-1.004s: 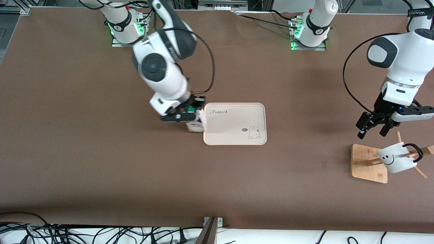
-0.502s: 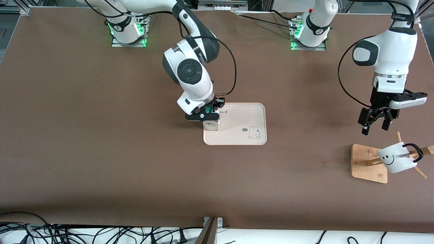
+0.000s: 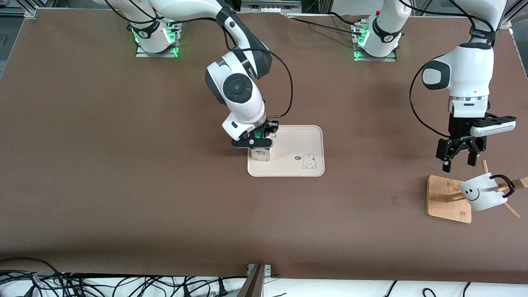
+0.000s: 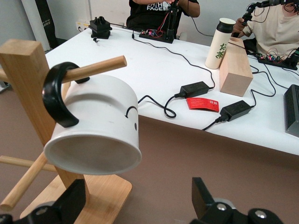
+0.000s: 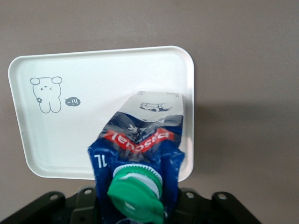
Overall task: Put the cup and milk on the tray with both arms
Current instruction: 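Carry the milk carton onto the white tray with the right gripper, then open the right gripper and withdraw it from the carton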
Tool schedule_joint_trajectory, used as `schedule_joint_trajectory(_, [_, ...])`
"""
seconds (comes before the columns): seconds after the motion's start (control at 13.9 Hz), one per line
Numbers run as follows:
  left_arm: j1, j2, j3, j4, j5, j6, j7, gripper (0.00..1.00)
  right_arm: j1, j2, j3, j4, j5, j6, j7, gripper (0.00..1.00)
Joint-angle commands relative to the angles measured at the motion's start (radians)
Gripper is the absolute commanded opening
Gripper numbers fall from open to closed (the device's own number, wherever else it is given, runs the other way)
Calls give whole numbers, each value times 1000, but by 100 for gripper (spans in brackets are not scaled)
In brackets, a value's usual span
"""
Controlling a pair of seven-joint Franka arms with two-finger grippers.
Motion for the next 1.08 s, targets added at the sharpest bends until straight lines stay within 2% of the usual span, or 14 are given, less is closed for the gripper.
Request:
schedule_joint_trajectory(0.0, [-1,68,-3,70,-19,15,-26,100,8,16,-11,28,23,0,28,100])
schedule_joint_trajectory(0.22, [9,114,-3,122,-19,15,-27,100,2,1,-28,70,15,-4,72,100])
schedule_joint_trajectory(0.36, [10,142,-2,155,-18,15,-27,100,3,-34,-69,84,10,-13,71,100])
schedule_joint_trajectory(0.72, [22,177,0,227,-4,15,-12,100,-11,-177,-252,81,18,-159,23,100])
schedule_joint_trajectory(0.86, [22,188,3,239,4,13,-9,100,-87,-246,-258,68,9,-254,-65,100])
schedule_joint_trajectory(1.0, [35,194,5,244,33,15,-9,100,-226,-323,-219,51,4,-399,-227,100])
